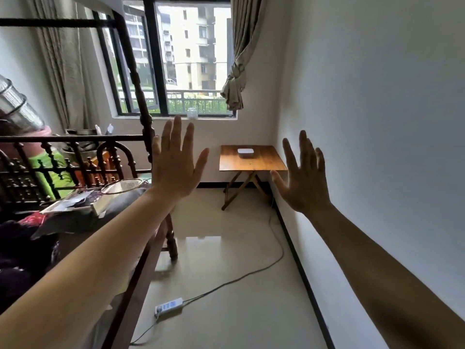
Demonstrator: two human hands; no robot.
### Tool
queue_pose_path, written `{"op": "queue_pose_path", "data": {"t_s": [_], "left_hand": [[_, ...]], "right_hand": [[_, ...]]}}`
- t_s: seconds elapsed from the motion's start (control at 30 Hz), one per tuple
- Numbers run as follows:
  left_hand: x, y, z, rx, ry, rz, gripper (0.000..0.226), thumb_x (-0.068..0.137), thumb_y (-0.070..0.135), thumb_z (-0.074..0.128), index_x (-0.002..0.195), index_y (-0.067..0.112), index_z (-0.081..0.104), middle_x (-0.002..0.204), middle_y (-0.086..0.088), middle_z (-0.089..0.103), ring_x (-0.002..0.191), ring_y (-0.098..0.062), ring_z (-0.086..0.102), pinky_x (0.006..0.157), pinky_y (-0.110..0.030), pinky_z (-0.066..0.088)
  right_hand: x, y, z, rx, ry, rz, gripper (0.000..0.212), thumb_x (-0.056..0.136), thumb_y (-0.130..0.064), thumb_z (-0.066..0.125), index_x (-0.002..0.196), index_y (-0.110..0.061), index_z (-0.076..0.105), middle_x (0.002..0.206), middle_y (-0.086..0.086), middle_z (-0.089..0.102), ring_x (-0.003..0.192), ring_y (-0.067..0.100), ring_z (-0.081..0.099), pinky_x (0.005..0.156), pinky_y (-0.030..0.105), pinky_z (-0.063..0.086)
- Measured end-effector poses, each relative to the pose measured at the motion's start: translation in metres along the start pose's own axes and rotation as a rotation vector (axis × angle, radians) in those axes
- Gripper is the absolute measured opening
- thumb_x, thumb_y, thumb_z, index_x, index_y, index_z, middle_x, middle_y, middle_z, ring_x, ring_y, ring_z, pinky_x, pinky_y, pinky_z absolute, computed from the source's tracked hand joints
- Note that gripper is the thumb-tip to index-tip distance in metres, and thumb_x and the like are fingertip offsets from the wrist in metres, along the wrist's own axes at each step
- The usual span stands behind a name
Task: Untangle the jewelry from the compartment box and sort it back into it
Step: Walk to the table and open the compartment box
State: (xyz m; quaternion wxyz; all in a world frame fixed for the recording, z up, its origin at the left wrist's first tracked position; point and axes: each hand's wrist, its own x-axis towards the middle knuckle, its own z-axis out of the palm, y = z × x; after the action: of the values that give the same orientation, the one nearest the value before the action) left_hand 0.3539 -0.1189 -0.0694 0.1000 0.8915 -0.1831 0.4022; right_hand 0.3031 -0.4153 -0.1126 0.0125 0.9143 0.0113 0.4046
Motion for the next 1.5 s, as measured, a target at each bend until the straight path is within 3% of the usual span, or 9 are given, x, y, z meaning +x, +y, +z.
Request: {"op": "queue_pose_path", "data": {"t_s": [0.27, 0.8, 0.97, 1.07, 1.5], "left_hand": [[0.124, -0.067, 0.120, -0.019, -0.092, -0.039, 0.074, 0.098, 0.059, 0.015, 0.155, 0.012, 0.021, 0.164, -0.016, 0.012, 0.151, -0.034, 0.010, 0.118, -0.055, 0.014], [0.350, -0.080, 0.400, 0.011, -0.254, -0.069, 0.071, 0.100, 0.057, 0.019, 0.157, 0.013, 0.012, 0.165, -0.013, 0.003, 0.152, -0.030, 0.004, 0.120, -0.051, 0.009], [0.415, -0.115, 0.454, 0.020, -0.196, -0.111, 0.070, 0.100, 0.057, 0.020, 0.156, 0.015, 0.015, 0.165, -0.013, 0.010, 0.151, -0.032, 0.010, 0.119, -0.054, 0.013], [0.445, -0.140, 0.495, 0.040, -0.196, -0.129, 0.071, 0.100, 0.057, 0.020, 0.156, 0.014, 0.016, 0.165, -0.013, 0.009, 0.151, -0.032, 0.010, 0.119, -0.053, 0.013], [0.616, -0.285, 0.722, -0.032, -0.195, -0.140, 0.071, 0.099, 0.059, 0.021, 0.154, 0.014, 0.022, 0.164, -0.015, 0.014, 0.150, -0.034, 0.012, 0.118, -0.055, 0.014]], "right_hand": [[0.117, 0.008, 0.117, 0.002, -0.056, 0.008, 0.076, 0.098, -0.058, 0.037, 0.160, -0.021, 0.013, 0.166, 0.019, 0.001, 0.153, 0.037, 0.012, 0.121, 0.055, 0.014], [0.321, 0.141, 0.388, 0.116, -0.115, 0.075, 0.076, 0.098, -0.058, 0.036, 0.160, -0.019, 0.015, 0.166, 0.020, 0.000, 0.152, 0.040, 0.014, 0.119, 0.057, 0.014], [0.405, 0.146, 0.472, 0.171, -0.132, 0.128, 0.076, 0.099, -0.057, 0.042, 0.160, -0.021, 0.013, 0.167, 0.019, 0.000, 0.152, 0.039, 0.014, 0.119, 0.054, 0.013], [0.442, 0.141, 0.526, 0.172, -0.170, 0.060, 0.076, 0.100, -0.056, 0.041, 0.161, -0.021, 0.010, 0.167, 0.018, -0.003, 0.152, 0.038, 0.012, 0.119, 0.056, 0.014], [0.633, 0.130, 0.765, 0.131, -0.201, 0.079, 0.078, 0.099, -0.055, 0.043, 0.160, -0.023, 0.007, 0.167, 0.018, -0.003, 0.151, 0.039, 0.015, 0.120, 0.056, 0.017]]}}
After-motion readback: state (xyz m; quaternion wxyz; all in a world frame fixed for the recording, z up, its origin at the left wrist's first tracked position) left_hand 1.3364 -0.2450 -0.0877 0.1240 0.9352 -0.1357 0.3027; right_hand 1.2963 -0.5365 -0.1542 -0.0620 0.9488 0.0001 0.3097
